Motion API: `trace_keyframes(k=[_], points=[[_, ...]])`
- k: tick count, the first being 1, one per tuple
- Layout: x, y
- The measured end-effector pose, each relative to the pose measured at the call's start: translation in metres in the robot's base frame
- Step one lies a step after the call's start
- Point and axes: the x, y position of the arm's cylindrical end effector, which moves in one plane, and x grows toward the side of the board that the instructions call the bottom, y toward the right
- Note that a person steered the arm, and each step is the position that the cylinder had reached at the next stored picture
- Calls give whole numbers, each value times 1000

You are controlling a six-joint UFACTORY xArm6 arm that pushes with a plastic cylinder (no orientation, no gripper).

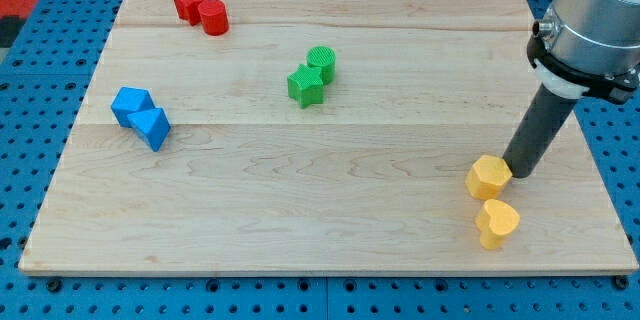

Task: Separate the red circle from the red star

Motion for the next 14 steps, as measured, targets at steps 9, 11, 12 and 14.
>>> trace_keyframes(k=[9, 11, 12, 14], points=[[-255, -79], [-291, -174], [-303, -183], [-304, -224]])
